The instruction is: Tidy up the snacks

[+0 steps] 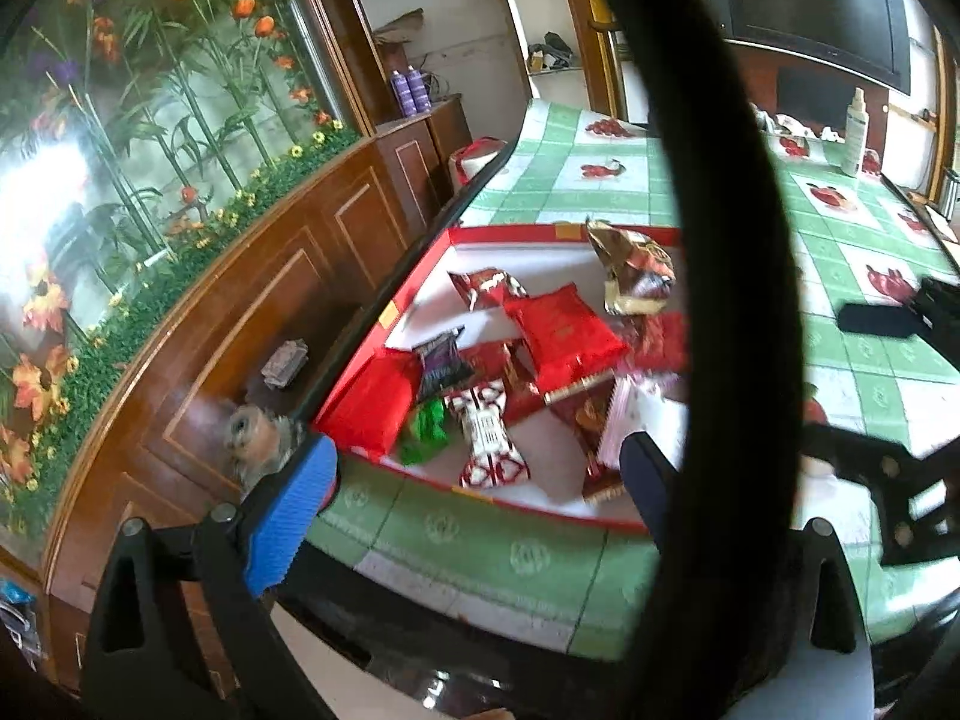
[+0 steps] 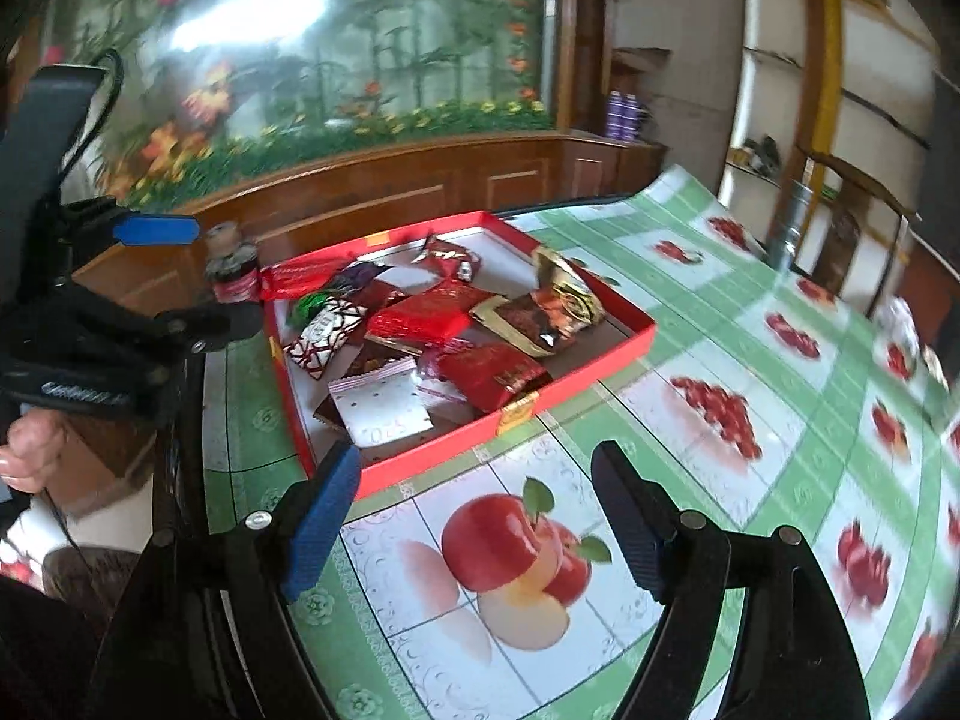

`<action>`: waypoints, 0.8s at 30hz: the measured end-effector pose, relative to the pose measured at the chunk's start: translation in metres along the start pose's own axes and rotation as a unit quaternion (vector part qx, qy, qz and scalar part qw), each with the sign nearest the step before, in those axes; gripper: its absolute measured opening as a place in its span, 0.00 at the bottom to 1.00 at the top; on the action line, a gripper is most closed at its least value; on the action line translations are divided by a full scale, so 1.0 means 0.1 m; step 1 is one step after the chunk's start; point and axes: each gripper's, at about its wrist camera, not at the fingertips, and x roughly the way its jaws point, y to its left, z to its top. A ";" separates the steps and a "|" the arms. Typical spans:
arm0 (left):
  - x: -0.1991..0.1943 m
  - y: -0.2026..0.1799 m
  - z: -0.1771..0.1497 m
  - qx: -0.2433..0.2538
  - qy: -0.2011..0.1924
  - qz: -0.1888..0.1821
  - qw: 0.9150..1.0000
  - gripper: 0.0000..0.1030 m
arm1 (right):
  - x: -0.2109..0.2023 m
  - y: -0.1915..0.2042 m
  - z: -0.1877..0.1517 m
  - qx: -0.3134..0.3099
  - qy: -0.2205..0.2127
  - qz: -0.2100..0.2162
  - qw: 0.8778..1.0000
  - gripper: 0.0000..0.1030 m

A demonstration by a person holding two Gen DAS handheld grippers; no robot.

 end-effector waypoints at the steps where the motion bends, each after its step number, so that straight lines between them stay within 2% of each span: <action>1: -0.03 0.00 -0.02 0.000 -0.001 -0.002 1.000 0.93 | 0.02 0.01 0.02 -0.011 0.002 0.003 1.000 0.77; 8: -0.15 -0.02 -0.12 0.003 0.005 -0.016 1.000 0.93 | 0.11 0.09 0.16 -0.053 0.005 0.018 0.998 0.77; 24: -0.26 0.04 -0.17 -0.004 -0.002 -0.017 1.000 0.93 | 0.18 0.27 0.26 -0.099 0.020 0.041 0.994 0.77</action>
